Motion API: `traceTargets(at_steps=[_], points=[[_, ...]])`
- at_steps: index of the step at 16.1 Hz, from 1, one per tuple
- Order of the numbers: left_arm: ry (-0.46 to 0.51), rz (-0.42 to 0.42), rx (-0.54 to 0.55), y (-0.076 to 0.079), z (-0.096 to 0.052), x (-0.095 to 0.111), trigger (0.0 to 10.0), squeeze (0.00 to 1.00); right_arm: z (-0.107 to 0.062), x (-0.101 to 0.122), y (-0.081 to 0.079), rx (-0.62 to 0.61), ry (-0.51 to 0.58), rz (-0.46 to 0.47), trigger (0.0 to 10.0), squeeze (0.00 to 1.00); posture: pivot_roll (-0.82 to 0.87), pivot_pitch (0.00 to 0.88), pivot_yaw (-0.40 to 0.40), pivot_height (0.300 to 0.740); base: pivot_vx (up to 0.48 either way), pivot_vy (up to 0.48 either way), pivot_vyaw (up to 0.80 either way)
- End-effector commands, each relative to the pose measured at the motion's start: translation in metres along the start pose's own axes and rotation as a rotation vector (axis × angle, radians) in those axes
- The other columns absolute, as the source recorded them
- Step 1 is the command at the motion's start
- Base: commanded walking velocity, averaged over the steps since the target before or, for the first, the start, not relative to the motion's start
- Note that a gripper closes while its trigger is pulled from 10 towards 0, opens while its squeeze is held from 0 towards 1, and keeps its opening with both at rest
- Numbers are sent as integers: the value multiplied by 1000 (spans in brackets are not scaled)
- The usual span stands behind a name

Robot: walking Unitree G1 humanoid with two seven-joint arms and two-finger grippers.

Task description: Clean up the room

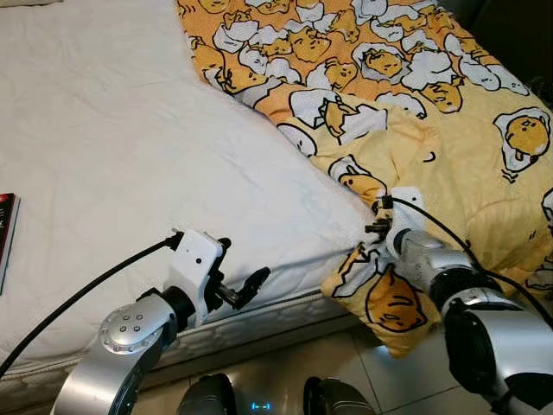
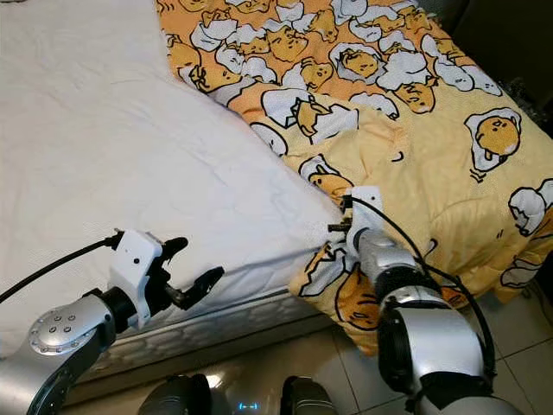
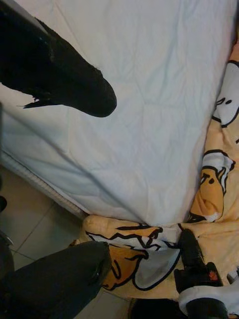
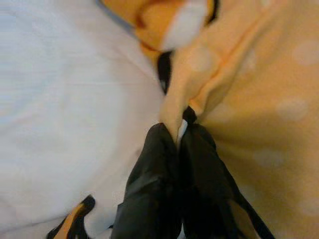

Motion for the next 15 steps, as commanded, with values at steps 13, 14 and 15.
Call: traceTargets(at_steps=[13,14,15], points=[[-30,2,-57,6,4,-7,10000,0,-148,-87,-62,1477,-74,-461,0,0,-74,172,-8,740,0,0,0],[-31,5,-58,5,4,-7,10000,0,-142,-92,-61,1403,-51,-491,9098,0,-72,171,-7,740,0,0,0],[-31,8,-55,5,5,-7,10000,0,-128,-101,-62,1314,-54,-491,10000,0,-69,168,-6,740,0,0,0]])
Point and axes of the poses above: a point about 5 cm out from each wrist's last joint towards the gripper, its own z axis pointing out of the wrist towards the gripper, its own x axis along the axis of the wrist's last joint, y = z × x, the point moved 1 cm from there along z, pointing out of the wrist towards the gripper, and after that the axes turned 7 degrees about -z, right-handed, at the moved point
